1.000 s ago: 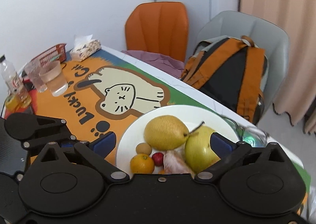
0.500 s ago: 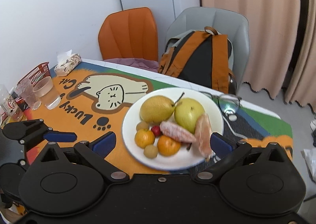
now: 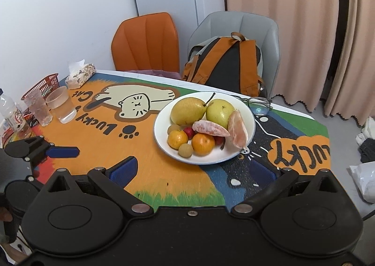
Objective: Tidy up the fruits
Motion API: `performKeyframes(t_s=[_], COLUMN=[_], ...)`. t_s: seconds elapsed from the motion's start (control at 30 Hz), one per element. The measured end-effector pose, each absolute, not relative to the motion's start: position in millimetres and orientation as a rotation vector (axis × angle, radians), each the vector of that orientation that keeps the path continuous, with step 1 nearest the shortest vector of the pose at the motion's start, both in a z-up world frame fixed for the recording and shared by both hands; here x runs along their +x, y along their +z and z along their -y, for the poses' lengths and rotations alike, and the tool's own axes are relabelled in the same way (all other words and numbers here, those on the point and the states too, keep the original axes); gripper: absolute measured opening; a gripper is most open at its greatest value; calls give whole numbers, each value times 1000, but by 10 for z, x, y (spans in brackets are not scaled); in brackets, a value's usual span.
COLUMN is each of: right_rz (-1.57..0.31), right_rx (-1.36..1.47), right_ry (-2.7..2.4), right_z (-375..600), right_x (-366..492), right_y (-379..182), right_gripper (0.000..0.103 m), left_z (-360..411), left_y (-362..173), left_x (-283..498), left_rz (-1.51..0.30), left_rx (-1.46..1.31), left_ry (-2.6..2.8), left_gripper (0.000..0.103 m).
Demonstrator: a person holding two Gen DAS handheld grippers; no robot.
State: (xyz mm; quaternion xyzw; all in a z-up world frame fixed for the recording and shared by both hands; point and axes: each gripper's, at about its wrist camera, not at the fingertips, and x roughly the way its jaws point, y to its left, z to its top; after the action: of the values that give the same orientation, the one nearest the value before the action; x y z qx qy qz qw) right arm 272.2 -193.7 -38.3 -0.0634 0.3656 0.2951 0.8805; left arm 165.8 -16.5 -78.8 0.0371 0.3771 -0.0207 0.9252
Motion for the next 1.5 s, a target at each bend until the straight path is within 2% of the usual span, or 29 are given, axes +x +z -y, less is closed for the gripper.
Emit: performKeyframes(t_s=[0.37,0.9,1.5], right_rz=[-729,-735,-729], right_rx=[-153,-190,-213], right_ry=[582,510,473], right_z=[1976,2091,2176], right_x=[2282,1841,2066], right_y=[-325,-386,-428], right_gripper=[103,103,103], left_z=[48,54,239], left_y=[-815,-856,-722], left_x=[1344,1066,1387], left_rz=[-777,-788,-795], left_rx=[61,34,81], left_ry=[8,0,-17], left_gripper=[103,103,103])
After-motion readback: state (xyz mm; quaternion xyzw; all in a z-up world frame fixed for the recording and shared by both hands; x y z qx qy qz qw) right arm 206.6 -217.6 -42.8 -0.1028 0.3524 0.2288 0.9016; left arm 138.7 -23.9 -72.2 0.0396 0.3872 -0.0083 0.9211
